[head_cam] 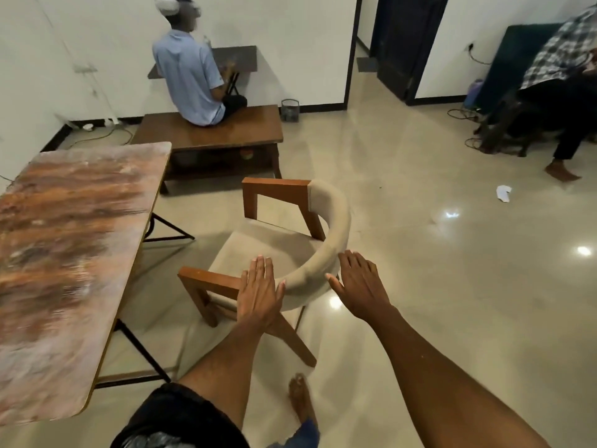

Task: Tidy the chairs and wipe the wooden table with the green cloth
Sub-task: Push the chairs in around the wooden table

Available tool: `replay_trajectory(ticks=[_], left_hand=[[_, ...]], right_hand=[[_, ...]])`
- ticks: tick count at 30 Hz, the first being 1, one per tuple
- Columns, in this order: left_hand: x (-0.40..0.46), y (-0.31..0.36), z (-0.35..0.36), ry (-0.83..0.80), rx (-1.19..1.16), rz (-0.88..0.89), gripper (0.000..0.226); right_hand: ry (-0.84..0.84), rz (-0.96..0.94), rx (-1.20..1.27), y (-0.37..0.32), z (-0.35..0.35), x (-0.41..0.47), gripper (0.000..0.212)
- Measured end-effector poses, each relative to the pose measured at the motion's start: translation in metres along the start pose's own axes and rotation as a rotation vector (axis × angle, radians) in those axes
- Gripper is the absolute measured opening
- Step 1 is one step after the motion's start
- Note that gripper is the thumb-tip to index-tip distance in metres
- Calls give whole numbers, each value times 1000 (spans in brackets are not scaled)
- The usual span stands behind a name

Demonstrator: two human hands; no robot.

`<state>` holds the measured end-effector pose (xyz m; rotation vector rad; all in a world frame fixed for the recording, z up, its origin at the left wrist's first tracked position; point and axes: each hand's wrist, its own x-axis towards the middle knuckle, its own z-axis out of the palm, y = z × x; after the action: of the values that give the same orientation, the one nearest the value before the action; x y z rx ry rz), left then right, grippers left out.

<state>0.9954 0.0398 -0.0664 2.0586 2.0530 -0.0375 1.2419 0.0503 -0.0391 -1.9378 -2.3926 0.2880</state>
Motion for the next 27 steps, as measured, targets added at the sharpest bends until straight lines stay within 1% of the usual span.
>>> replay_trajectory(ticks=[3, 6, 10, 12, 14, 15, 18, 20, 21, 22, 23, 24, 26, 27], left_hand=[[34, 13, -2, -34, -60, -23, 77], [64, 22, -2, -15, -76, -37, 80], [95, 28, -1, -23, -115, -63, 74], [105, 27, 0, -21, -131, -90, 74], [115, 23, 2, -33, -157, -145, 74], [120, 22, 5, -38, -173, -176, 74], [131, 24, 10, -52, -204, -243, 73], [143, 31, 16, -31, -223, -292, 73], [153, 35, 19, -31, -224, -337, 75], [153, 36, 21, -26, -229, -347, 81], [157, 35, 23, -10, -234, -362, 90], [163, 37, 25, 8, -248, -404, 99], [182, 46, 35, 40, -280, -509, 106], [188, 52, 38, 48, -301, -538, 107]], right_hand=[[-10, -24, -35, 16, -11, 36, 72], [10, -24, -65, 28, -28, 74, 77], [-18, -53, -91, 45, -35, 114, 64], [-21, -70, -108, 51, -35, 129, 64], [-59, -90, -96, 58, -34, 147, 65], [-81, -99, -84, 64, -32, 156, 69], [-110, -124, -68, 80, -25, 183, 93], [-136, -162, -67, 93, -18, 206, 101], [-151, -192, -70, 99, -16, 225, 104], [-148, -204, -67, 100, -15, 231, 107], [-180, -212, -60, 100, -18, 242, 103], [-197, -223, -63, 105, -15, 254, 93], [-194, -296, -84, 121, -8, 288, 74], [-219, -328, -76, 127, -7, 305, 71]])
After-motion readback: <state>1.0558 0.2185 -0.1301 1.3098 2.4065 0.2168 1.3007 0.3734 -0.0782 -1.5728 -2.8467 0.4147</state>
